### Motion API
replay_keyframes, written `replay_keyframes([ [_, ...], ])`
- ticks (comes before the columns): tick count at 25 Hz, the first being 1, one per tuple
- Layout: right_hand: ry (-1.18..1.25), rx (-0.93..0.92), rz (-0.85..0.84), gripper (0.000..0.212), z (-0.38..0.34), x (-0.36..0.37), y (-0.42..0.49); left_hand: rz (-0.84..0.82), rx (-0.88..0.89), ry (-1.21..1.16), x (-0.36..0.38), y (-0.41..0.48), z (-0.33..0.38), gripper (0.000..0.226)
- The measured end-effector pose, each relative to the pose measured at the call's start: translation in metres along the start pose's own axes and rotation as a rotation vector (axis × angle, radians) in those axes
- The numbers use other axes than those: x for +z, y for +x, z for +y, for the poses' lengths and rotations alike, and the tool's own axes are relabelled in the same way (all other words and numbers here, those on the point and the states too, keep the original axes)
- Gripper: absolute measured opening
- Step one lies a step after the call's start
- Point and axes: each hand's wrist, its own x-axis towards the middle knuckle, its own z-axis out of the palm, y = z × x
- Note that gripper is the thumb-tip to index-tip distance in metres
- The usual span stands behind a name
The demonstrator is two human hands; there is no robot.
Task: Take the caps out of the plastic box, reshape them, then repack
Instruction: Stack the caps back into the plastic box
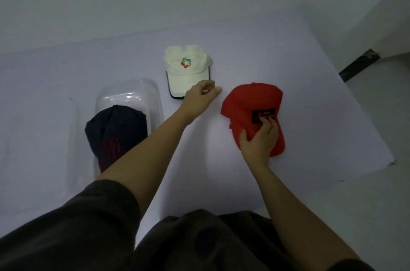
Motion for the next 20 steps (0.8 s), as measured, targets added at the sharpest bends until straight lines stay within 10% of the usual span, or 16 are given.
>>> replay_keyframes([
  [7, -0.099, 0.261, -0.361, 0.129, 0.054, -0.021, 0.037, -0.335, -0.254, -0.164, 0.077, 0.034, 0.021, 0.076],
  [20, 0.148, -0.063, -0.304, 0.117, -0.011, -0.018, 0.024, -0.390, -0.138, -0.285, -0.001, 0.039, 0.083, 0.011],
])
